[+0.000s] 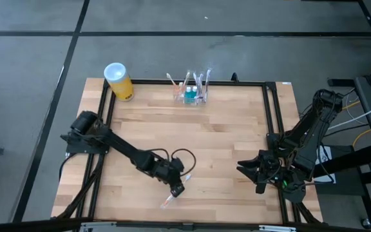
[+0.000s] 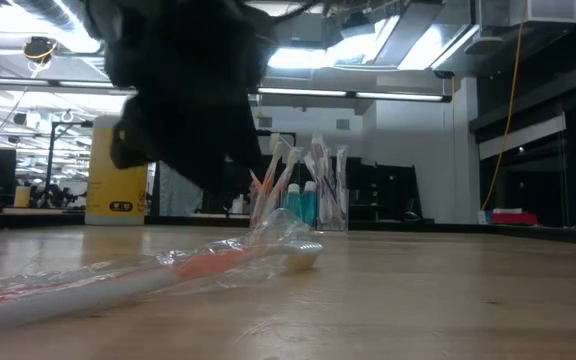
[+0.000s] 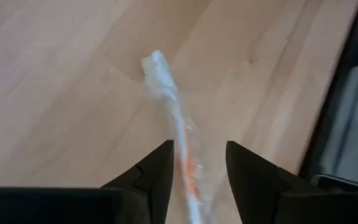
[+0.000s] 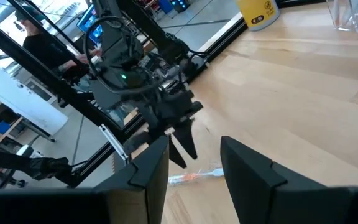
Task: Pick & Place toothbrushing station
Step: Put the orange toothbrush into the left section of the transparent organizer
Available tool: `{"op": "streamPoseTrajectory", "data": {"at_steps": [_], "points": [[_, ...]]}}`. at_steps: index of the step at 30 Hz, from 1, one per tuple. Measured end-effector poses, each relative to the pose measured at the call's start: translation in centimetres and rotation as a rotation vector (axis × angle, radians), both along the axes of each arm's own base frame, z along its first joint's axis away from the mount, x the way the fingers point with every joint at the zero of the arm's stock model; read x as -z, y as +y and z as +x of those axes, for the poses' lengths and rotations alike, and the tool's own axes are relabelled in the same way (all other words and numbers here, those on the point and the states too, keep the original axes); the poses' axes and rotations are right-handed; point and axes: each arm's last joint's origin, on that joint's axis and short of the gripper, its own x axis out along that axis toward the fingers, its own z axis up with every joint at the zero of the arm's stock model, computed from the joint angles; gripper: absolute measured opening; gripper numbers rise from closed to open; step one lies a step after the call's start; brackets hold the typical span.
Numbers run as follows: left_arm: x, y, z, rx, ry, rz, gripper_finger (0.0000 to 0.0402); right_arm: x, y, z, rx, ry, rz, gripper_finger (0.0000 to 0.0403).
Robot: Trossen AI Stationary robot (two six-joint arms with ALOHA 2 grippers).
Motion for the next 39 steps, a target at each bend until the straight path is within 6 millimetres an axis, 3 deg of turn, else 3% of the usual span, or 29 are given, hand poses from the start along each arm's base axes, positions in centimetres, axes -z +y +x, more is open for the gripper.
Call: {"op": "streamPoseTrajectory", "data": {"at_steps": [9, 18, 22, 26, 34, 39], "points": [[2.3, 0.0, 3.1, 0.069, 0.067, -0.033, 0.0143, -0.1, 0.1, -0.1, -0.007, -0.003, -0.001, 0.0148], [3.7, 1.5, 4.0, 0.006, 0.149, -0.132, 0.0136, -0.2, 0.2, -0.2, -0.012, -0.008, -0.002, 0.0148], [3.9, 2.7, 4.0, -0.053, 0.207, -0.138, 0.0096, -0.2, 0.1, -0.2, -0.009, -0.010, -0.003, 0.0148], [4.1, 3.5, 3.9, -0.058, 0.241, -0.114, 0.0022, -0.2, 0.1, -0.2, -0.006, -0.012, -0.004, 0.0148], [2.9, 6.3, 4.4, -0.138, 0.185, 0.058, 0.0003, -0.2, 0.2, -0.2, -0.003, -0.017, 0.001, 0.0148], [-0.5, 9.1, 4.3, -0.265, 0.071, 0.222, 0.0000, -0.3, 0.2, -0.2, -0.003, -0.018, 0.004, 0.0148]]}}
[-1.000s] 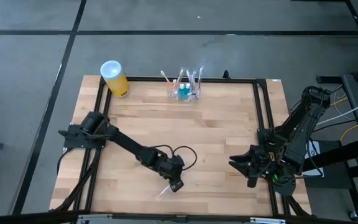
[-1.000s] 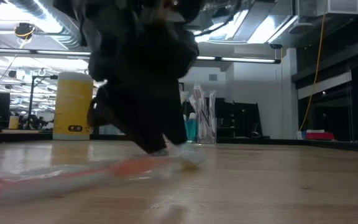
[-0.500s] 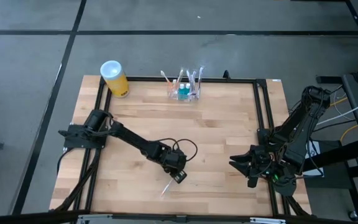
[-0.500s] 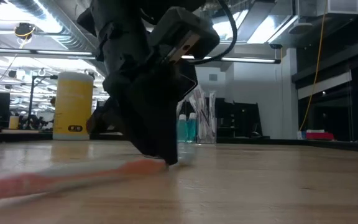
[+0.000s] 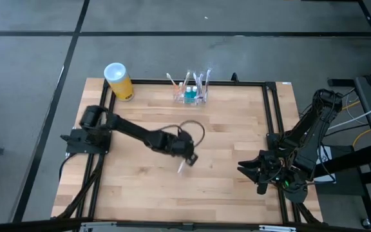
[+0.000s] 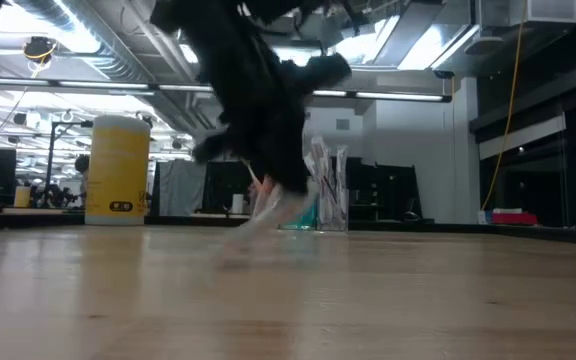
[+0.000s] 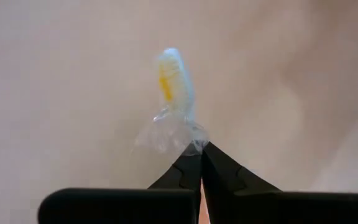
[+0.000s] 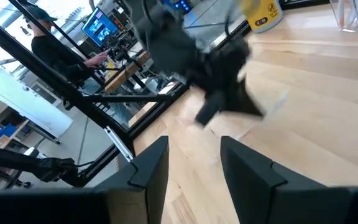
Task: Pick & Place toothbrushing station
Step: Put the orange toothbrush into the left section of the transparent organizer
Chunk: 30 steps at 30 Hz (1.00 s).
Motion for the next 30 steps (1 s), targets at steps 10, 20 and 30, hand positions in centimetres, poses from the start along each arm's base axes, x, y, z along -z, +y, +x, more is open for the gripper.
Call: {"op": "streamPoseTrajectory", "data": {"at_steps": [10, 20, 30], "points": [[-8.8, 6.5, -2.2, -0.306, -0.207, 0.499, 0.0001, -0.1, 0.0, 0.0, 0.015, -0.013, -0.004, 0.0148], [-13.0, 17.1, -3.3, -0.430, -0.298, 0.689, 0.0001, 0.0, -0.1, 0.0, 0.019, -0.009, -0.027, 0.0149], [-13.8, 25.1, -5.8, -0.472, -0.354, 0.699, 0.0001, 0.0, -0.2, 0.0, 0.043, -0.022, -0.021, 0.0149]]}}
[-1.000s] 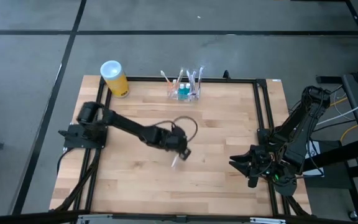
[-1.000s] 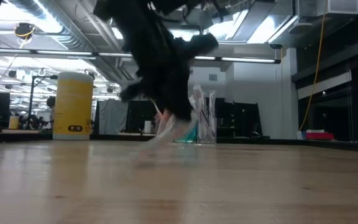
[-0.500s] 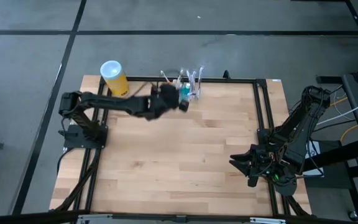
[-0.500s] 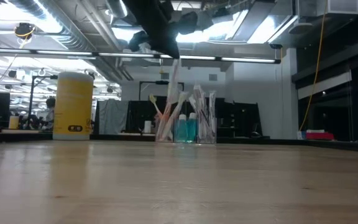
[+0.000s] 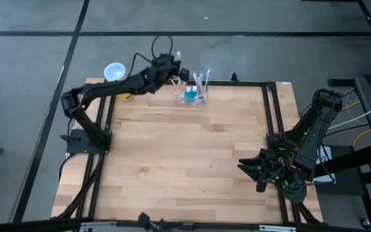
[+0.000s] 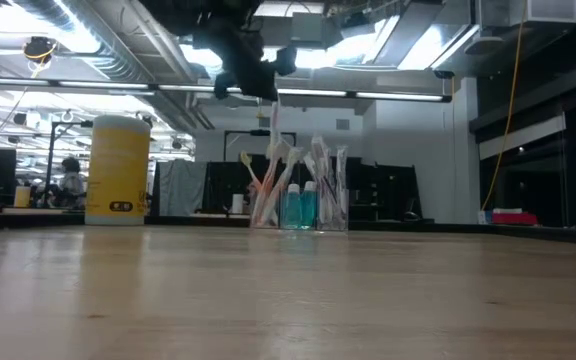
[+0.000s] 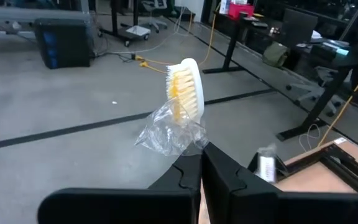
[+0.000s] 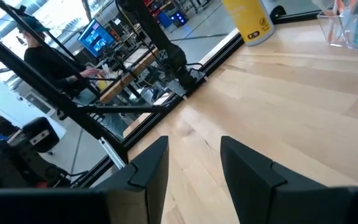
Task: Pick & Place toothbrushing station
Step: Put the orange toothbrush into the left section of the transparent organizer
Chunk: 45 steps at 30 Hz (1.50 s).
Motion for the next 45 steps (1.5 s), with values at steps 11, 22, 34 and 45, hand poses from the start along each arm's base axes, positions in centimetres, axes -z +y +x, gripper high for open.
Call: {"op": "streamPoseTrajectory", "data": {"at_steps": [11, 22, 34, 45], "points": [[3.4, -0.3, 1.6, 0.085, 0.096, -0.093, 0.0001, 0.3, -0.3, 0.0, 0.014, 0.008, 0.024, 0.0149], [4.7, -3.5, 3.7, 0.110, 0.218, -0.019, 0.0001, 0.3, -0.3, 0.0, 0.012, 0.009, 0.027, 0.0149], [6.9, -3.5, 3.9, 0.111, 0.277, -0.112, 0.0001, 0.3, -0.3, 0.0, 0.006, 0.017, -0.001, 0.0149], [8.1, -3.5, 3.5, 0.078, 0.344, -0.180, 0.0001, 0.2, -0.3, -0.1, -0.001, 0.020, 0.001, 0.0149]]}}
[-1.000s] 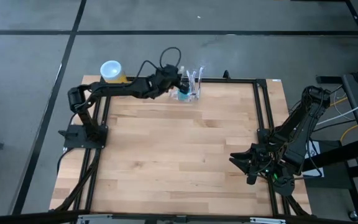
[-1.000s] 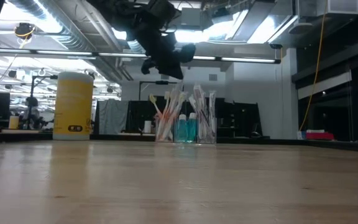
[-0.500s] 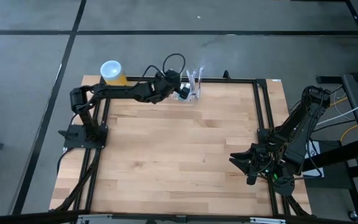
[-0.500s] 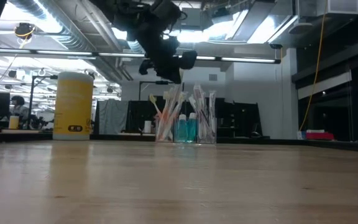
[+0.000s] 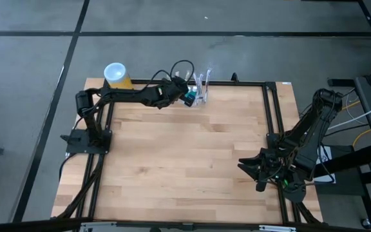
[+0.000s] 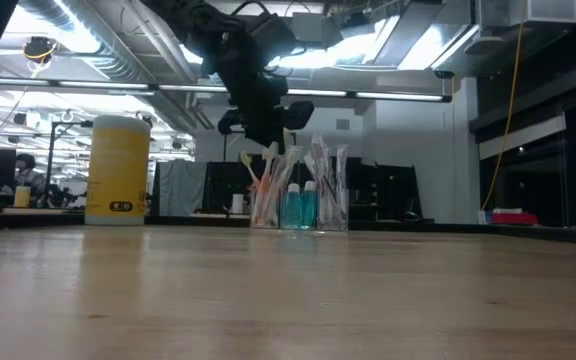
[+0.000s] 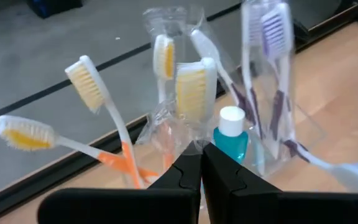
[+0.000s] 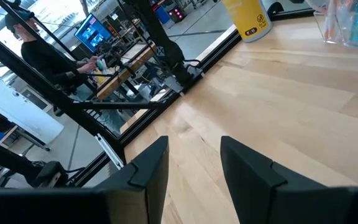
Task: Pick & Place toothbrushing station
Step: Put the orange toothbrush into the left section of the transparent organizer
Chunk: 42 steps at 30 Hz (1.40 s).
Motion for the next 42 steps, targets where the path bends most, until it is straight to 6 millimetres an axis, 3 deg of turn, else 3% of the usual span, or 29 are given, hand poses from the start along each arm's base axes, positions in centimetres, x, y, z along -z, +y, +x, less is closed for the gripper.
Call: {"op": "streamPoseTrajectory", "data": {"at_steps": [6, 13, 17, 20, 24, 31, 36, 42], "points": [[-0.1, 0.0, 0.3, 0.065, -0.047, -0.045, 0.0013, -0.4, -0.3, -0.2, -0.021, 0.009, -0.012, 0.0148], [-0.9, 0.6, -0.3, 0.099, -0.078, -0.082, 0.0068, -1.2, -0.5, -1.1, -0.068, 0.003, -0.007, 0.0148], [-2.3, 0.8, -0.8, 0.103, -0.096, -0.034, 0.0096, -1.4, -0.9, -2.0, -0.054, -0.020, -0.033, 0.0148], [-4.1, 0.7, -1.4, 0.129, -0.101, 0.035, 0.0112, -1.3, -1.3, -2.6, -0.043, -0.028, -0.042, 0.0148], [-8.2, 0.0, -2.9, 0.219, -0.174, 0.156, 0.0123, -1.1, -2.1, -3.5, -0.025, -0.047, -0.061, 0.0148], [-15.4, -1.8, -8.9, 0.337, -0.314, 0.246, 0.0125, -1.5, -5.7, -6.2, -0.024, -0.153, -0.120, 0.0148], [-16.9, -3.1, -11.4, 0.393, -0.322, 0.212, 0.0126, -1.9, -8.6, -7.3, -0.058, -0.165, -0.140, 0.0148], [-18.4, -4.1, -13.4, 0.323, -0.346, 0.258, 0.0126, -2.4, -11.0, -8.1, -0.093, -0.165, -0.150, 0.0148]]}}
